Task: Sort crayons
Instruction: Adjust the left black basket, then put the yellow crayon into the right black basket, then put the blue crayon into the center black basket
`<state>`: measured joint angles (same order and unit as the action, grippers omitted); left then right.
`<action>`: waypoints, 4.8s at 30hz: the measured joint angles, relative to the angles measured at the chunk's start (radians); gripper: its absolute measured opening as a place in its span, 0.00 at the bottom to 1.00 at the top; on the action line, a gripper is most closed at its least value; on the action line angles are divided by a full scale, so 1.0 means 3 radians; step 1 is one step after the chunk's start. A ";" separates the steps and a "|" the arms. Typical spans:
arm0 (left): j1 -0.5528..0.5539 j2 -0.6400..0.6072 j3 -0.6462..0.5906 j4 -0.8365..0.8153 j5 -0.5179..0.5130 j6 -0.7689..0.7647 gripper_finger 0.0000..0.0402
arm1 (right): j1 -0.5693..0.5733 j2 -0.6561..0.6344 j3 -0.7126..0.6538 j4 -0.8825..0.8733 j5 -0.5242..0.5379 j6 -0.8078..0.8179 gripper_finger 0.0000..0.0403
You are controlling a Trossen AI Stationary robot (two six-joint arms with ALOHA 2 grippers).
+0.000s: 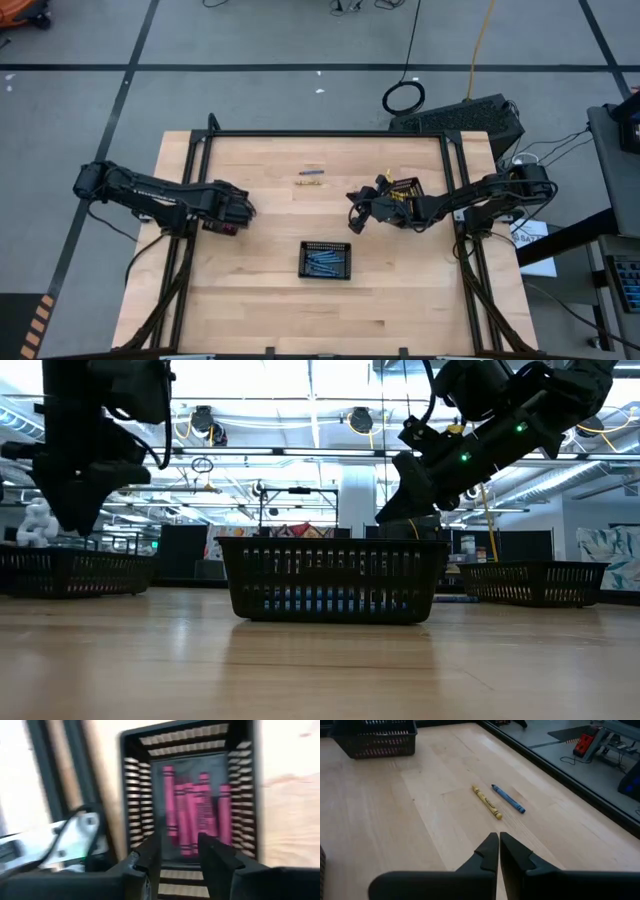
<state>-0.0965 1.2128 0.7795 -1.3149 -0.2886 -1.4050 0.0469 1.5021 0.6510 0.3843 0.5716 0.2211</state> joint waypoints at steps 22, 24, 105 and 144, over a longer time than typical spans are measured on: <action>-0.0099 0.0734 -0.0001 0.0613 0.0188 0.0245 0.30 | 0.0002 0.0000 0.0000 0.0000 -0.0001 0.0006 0.00; -0.0099 0.0730 -0.0001 0.0760 0.0187 0.0325 0.30 | 0.0002 0.0000 0.0000 0.0001 -0.0001 0.0006 0.00; -0.0218 -0.0033 -0.0778 0.4588 -0.1944 0.3830 0.30 | -0.0425 -0.0470 0.1070 -0.4077 -0.0962 0.0947 0.00; -0.0222 -0.0029 -0.0778 0.4620 -0.1930 0.3830 0.30 | -0.0224 -0.0330 0.0650 -0.2889 -0.1459 -0.0194 0.28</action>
<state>-0.1631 1.2041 0.5461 0.0711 -0.8675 -0.2562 -0.0204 1.4030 0.8460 -0.4823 0.1340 0.1628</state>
